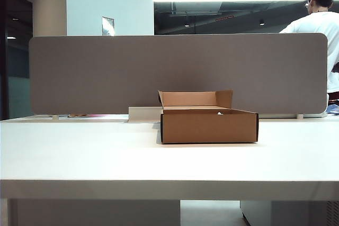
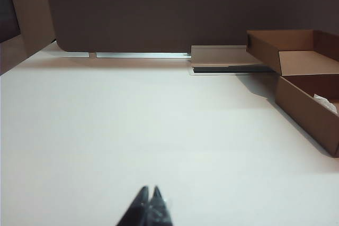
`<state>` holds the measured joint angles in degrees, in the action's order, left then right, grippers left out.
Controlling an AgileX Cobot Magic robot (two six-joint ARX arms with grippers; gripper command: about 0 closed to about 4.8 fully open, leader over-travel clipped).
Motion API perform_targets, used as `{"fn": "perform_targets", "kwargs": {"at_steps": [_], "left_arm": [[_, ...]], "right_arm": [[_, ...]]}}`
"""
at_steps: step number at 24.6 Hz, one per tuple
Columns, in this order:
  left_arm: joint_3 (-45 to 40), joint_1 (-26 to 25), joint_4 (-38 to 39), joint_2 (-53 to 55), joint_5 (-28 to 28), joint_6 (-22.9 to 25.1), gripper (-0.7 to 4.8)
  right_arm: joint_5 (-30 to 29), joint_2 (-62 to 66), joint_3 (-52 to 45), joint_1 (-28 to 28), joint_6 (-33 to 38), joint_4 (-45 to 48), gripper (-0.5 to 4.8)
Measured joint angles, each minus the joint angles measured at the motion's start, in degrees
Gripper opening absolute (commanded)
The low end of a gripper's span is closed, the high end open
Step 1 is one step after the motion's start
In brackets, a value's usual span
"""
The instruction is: Pick up all the paper balls on the table and put them in the paper box.
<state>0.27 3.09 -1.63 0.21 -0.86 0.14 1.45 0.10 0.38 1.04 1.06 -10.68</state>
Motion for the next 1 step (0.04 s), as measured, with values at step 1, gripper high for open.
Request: {"fn": "perform_targets", "kwargs": {"at_steps": [1], "left_arm": [[0.0, 0.0, 0.0, 0.0, 0.0, 0.0, -0.06]], "right_arm": [[0.0, 0.0, 0.0, 0.0, 0.0, 0.0, 0.0]]}}
